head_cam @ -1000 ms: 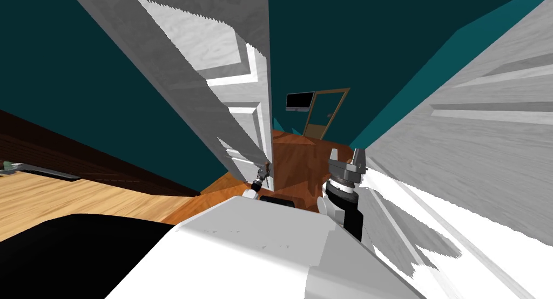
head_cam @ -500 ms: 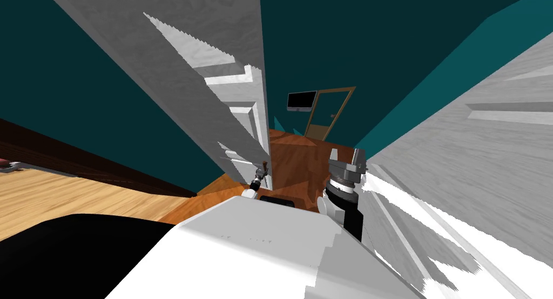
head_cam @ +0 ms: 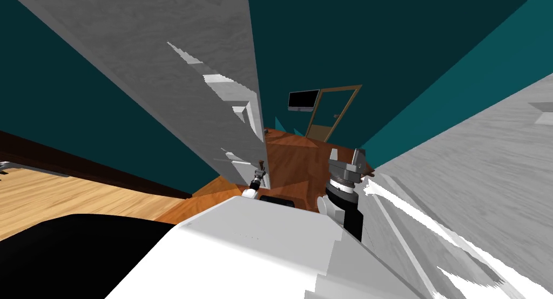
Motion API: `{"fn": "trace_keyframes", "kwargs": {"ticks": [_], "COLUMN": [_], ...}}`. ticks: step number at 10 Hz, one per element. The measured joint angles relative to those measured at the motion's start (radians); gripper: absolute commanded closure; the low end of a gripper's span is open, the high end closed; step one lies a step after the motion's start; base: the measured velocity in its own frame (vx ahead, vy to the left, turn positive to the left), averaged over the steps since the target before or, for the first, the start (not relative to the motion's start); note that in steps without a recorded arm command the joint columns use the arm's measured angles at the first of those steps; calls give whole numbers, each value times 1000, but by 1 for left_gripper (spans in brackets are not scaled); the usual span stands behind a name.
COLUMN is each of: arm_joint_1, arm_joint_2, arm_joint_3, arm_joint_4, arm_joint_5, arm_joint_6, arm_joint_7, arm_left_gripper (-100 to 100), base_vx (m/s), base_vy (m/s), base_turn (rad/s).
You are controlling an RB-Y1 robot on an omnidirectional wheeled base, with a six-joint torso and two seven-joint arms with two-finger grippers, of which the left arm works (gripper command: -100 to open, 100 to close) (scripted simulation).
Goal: Push the door open
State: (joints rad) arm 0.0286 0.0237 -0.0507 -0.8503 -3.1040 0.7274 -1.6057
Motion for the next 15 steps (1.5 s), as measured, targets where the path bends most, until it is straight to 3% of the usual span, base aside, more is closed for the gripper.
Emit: {"fn": "trace_keyframes", "kwargs": {"ticks": [4, 6, 10, 11, 12, 13, 15], "arm_joint_1": [-7, -22, -7, 12, 13, -3, -3], "arm_joint_2": [-24, -13, 3, 8, 10, 10, 5], "arm_joint_3": [39, 54, 77, 82, 93, 103, 125], "arm_joint_4": [2, 35, 17, -17, -23, -10, -3], "arm_joint_5": [21, 32, 51, 57, 64, 69, 85], "arm_joint_6": [5, 17, 9, -6, -14, -8, 0], "arm_joint_7": [-14, -21, -29, -31, -34, -38, -45], "arm_left_gripper": [100, 100, 100, 100, 100, 100, 100], "base_vx": [133, 129, 182, 221, 145, 165, 205], "base_vy": [-61, -76, -70, -80, -40, -57, -84], "base_turn": [45, 50, 45, 57, 47, 44, 87]}}
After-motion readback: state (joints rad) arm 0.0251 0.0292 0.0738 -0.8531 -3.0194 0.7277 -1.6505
